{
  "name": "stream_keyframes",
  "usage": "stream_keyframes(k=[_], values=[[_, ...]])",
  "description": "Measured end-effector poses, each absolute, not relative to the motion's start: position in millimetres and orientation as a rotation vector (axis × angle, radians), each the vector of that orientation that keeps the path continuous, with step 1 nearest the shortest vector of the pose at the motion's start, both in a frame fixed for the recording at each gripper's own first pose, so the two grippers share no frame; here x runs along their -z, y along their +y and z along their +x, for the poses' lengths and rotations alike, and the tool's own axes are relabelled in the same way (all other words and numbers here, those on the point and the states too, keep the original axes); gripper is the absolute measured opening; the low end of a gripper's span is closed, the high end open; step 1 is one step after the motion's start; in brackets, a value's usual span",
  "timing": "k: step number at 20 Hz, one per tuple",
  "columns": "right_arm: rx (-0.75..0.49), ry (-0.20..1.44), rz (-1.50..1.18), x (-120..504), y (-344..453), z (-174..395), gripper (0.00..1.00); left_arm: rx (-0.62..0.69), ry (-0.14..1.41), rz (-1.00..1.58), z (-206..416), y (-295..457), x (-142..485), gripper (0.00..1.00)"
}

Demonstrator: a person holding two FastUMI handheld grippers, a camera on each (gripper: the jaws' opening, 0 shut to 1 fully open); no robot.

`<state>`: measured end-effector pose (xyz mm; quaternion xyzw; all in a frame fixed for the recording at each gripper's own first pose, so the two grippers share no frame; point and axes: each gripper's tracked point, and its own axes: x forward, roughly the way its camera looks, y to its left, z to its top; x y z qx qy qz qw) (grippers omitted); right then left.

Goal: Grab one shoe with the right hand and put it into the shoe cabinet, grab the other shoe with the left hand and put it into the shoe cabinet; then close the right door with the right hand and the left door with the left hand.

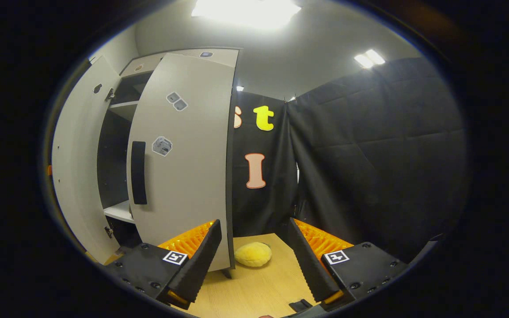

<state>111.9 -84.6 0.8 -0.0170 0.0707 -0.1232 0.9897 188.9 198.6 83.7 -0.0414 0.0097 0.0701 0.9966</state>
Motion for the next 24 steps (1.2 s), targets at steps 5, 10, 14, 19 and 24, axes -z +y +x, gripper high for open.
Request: stream_keyframes(k=[5,10,14,19,24], values=[[0.208,0.144,-0.043,4,-76,117,0.96,-0.104,0.018,-0.040,184,173,-90,0.93],[0.191,0.142,-0.028,3,-75,120,0.96,-0.063,0.012,-0.059,180,148,-90,0.97],[0.193,0.143,-0.031,3,-78,118,0.96,-0.027,0.012,-0.061,179,124,-89,0.97],[0.200,0.146,-0.029,6,-82,109,0.96,0.023,-0.003,-0.076,187,91,-92,0.97],[0.217,0.135,-0.012,-1,-89,101,0.96,0.005,0.003,-0.089,200,75,-90,0.97]])
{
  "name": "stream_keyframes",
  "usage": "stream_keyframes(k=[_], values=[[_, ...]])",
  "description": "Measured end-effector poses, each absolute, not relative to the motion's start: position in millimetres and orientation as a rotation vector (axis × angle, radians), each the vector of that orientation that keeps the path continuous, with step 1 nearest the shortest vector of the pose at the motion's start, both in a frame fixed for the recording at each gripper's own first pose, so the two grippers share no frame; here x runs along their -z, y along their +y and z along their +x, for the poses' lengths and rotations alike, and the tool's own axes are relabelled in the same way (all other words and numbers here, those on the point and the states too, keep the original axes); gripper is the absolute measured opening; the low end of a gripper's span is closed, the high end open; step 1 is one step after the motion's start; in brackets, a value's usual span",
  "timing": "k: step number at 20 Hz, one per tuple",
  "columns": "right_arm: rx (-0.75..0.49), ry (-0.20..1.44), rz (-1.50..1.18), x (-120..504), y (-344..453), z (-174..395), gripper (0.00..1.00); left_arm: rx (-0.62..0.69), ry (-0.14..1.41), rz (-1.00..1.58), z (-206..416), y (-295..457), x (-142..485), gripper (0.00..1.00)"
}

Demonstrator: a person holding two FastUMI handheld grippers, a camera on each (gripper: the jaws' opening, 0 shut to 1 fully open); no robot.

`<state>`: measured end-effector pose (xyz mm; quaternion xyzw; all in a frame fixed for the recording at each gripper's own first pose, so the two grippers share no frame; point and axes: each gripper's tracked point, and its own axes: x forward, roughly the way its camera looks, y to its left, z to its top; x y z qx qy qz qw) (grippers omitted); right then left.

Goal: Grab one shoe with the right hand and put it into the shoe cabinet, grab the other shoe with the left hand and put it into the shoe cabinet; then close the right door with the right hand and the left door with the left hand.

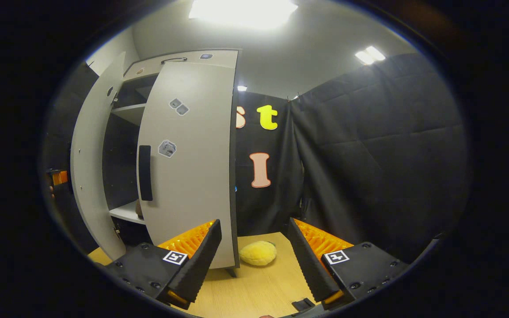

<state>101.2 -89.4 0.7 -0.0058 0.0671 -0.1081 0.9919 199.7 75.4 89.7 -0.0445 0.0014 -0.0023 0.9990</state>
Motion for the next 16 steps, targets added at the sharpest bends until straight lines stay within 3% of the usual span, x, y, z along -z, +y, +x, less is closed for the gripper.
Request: stream_keyframes(k=[9,11,13,16], values=[[0.264,0.144,-0.030,-1,-103,82,0.96,0.123,0.027,-0.168,244,3,-85,0.97],[0.278,0.143,-0.031,-2,-106,77,0.96,0.137,0.029,-0.151,254,-11,-88,0.89],[0.291,0.145,-0.031,-2,-108,73,0.96,0.145,0.032,-0.141,259,-16,-87,0.97],[0.298,0.155,-0.033,0,-104,73,0.96,0.163,0.026,-0.137,259,-20,-88,0.97]])
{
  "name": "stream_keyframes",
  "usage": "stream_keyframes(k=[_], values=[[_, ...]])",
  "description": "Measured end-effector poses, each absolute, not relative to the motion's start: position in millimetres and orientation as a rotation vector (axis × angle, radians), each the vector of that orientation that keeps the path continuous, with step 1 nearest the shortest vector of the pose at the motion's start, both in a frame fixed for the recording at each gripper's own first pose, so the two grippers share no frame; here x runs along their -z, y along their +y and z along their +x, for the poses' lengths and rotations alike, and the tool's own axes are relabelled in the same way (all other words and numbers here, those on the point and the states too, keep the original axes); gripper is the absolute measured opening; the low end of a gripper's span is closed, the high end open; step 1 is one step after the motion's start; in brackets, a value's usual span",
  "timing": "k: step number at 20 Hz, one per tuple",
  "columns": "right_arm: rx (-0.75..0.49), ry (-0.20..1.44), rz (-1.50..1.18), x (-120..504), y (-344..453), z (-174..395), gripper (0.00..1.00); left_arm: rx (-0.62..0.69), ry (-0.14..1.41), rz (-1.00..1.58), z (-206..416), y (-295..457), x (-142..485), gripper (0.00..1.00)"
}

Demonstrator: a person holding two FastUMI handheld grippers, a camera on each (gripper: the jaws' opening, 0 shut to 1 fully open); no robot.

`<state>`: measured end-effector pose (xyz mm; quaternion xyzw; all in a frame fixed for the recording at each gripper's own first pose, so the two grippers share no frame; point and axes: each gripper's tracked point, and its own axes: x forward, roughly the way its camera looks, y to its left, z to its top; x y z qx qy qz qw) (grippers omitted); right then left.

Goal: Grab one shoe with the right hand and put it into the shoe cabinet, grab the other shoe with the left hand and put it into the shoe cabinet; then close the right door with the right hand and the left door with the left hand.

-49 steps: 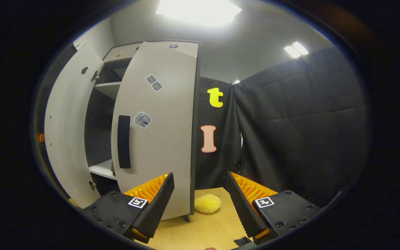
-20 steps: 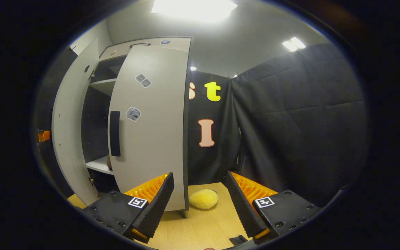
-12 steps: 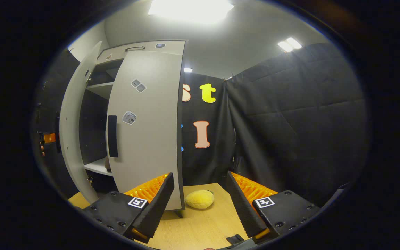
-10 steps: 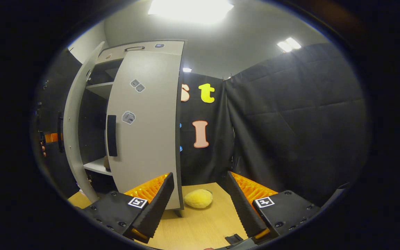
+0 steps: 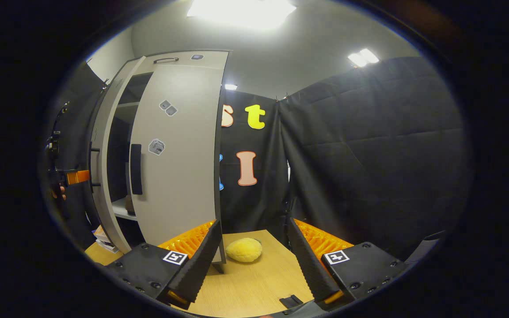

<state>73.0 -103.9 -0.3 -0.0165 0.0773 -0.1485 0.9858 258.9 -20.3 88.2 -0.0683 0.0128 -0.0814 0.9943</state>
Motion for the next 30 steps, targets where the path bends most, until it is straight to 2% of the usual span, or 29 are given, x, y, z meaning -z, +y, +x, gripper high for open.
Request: stream_keyframes(k=[5,6,7,8,9,10,11,13,15,16,19,20,21,23,24,27,28,29,30], values=[[0.292,0.157,-0.025,5,-79,79,0.96,0.219,0.037,-0.174,271,-20,-84,0.98],[0.285,0.151,-0.025,4,-72,83,0.94,0.222,0.041,-0.169,271,-17,-82,0.93],[0.269,0.144,-0.021,3,-63,87,0.96,0.219,0.046,-0.164,269,-11,-80,0.93],[0.248,0.135,-0.010,0,-55,89,0.94,0.219,0.052,-0.161,265,-6,-78,0.97],[0.227,0.124,0.002,-1,-46,91,0.94,0.214,0.059,-0.155,259,0,-76,0.93],[0.204,0.115,0.014,-4,-39,93,0.94,0.202,0.066,-0.148,251,8,-74,0.97],[0.174,0.108,0.023,-5,-31,94,0.94,0.186,0.069,-0.142,241,16,-74,0.93],[0.120,0.109,0.023,-7,-23,96,0.94,0.147,0.061,-0.132,220,32,-77,0.93],[0.075,0.110,0.031,-9,-20,91,0.94,0.120,0.069,-0.117,195,45,-77,0.89],[0.065,0.102,0.037,-12,-20,90,0.96,0.109,0.071,-0.107,181,50,-79,0.97],[0.031,0.091,0.064,-18,-16,87,0.96,0.077,0.064,-0.083,143,65,-87,0.97],[0.024,0.090,0.065,-20,-17,85,0.93,0.069,0.055,-0.080,133,67,-91,0.97],[0.017,0.089,0.062,-20,-17,83,0.95,0.063,0.049,-0.077,122,68,-92,0.97],[0.006,0.078,0.056,-26,-18,77,0.96,0.050,0.040,-0.067,103,69,-96,0.89],[0.000,0.072,0.055,-27,-20,72,0.95,0.042,0.042,-0.061,95,70,-96,0.97],[-0.016,0.063,0.053,-27,-24,59,0.95,0.029,0.044,-0.048,74,68,-94,0.97],[-0.021,0.061,0.052,-28,-26,56,0.95,0.026,0.041,-0.042,68,69,-95,0.93],[-0.026,0.058,0.051,-27,-25,55,0.95,0.024,0.037,-0.033,62,70,-96,0.97],[-0.028,0.056,0.049,-27,-26,52,0.95,0.020,0.039,-0.025,58,72,-96,0.97]])
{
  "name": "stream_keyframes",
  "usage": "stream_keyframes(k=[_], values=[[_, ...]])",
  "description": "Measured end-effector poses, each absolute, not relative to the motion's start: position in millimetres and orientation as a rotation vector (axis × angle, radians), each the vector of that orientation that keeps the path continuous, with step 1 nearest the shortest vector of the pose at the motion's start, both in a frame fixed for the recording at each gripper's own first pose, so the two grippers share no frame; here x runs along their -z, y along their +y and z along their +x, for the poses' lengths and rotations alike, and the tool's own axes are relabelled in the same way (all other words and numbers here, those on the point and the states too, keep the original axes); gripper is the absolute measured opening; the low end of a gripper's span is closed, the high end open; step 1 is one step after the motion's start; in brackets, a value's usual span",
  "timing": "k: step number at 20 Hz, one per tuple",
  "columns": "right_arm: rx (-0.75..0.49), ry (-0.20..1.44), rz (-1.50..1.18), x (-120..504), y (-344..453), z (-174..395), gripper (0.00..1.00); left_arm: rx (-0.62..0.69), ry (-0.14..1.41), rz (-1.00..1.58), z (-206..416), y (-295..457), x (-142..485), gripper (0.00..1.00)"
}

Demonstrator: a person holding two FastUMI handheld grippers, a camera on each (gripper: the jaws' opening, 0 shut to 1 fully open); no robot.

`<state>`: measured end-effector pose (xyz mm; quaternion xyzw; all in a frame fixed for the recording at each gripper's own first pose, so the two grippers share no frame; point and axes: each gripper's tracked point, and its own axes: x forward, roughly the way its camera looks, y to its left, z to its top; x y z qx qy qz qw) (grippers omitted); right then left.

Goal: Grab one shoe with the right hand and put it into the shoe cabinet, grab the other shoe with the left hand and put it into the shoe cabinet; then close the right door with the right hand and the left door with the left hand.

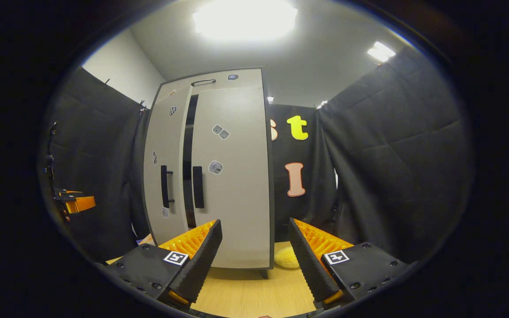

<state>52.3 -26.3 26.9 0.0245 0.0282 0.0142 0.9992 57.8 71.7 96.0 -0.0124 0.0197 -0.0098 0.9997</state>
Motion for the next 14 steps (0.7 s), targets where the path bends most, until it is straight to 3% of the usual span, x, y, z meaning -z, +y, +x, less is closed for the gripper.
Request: stream_keyframes(k=[14], values=[[-0.032,0.055,0.060,-22.9,-33.7,50.4,0.95,-0.013,0.062,-0.013,46.2,75.0,-89.9,0.97]])
